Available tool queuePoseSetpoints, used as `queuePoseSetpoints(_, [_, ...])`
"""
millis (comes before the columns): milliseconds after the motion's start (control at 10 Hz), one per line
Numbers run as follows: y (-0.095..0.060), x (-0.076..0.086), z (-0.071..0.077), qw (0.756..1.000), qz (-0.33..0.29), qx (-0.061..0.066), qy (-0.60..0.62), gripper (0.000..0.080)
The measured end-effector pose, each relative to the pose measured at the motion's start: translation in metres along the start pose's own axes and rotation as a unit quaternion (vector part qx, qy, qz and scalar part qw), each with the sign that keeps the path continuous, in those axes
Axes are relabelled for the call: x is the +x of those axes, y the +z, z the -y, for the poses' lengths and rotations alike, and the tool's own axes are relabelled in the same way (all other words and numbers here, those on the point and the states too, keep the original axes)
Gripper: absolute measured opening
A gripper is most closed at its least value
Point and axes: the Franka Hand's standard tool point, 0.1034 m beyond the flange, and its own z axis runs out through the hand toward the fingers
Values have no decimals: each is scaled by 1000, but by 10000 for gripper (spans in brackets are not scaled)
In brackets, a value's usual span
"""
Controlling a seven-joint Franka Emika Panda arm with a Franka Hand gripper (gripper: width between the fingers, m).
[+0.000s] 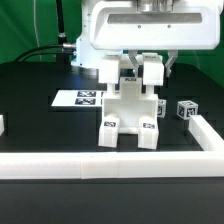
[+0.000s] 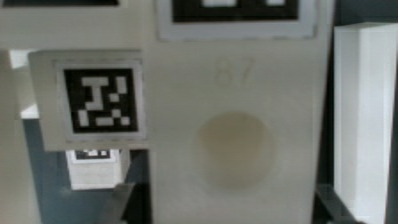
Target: Assemble chair
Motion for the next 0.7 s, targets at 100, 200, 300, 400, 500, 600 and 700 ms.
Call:
queuePoseSetpoints(100, [2,0,-3,1000,-1,-1,-7,284])
queuePoseSetpoints(200, [6,0,-6,1000,-1,-3,-10,284])
queuePoseSetpoints(300, [9,0,-7,1000,1,-4,-12,284])
queuePoseSetpoints(400, [13,0,-8,1000,2,-6,-16,284])
queuePoseSetpoints(500, [18,1,-10,1000,2,-8,-18,284])
queuePoseSetpoints(600, [23,1,-13,1000,4,-10,-24,284])
queuePoseSetpoints(700, [28,1,-17,1000,5,-13,-28,284])
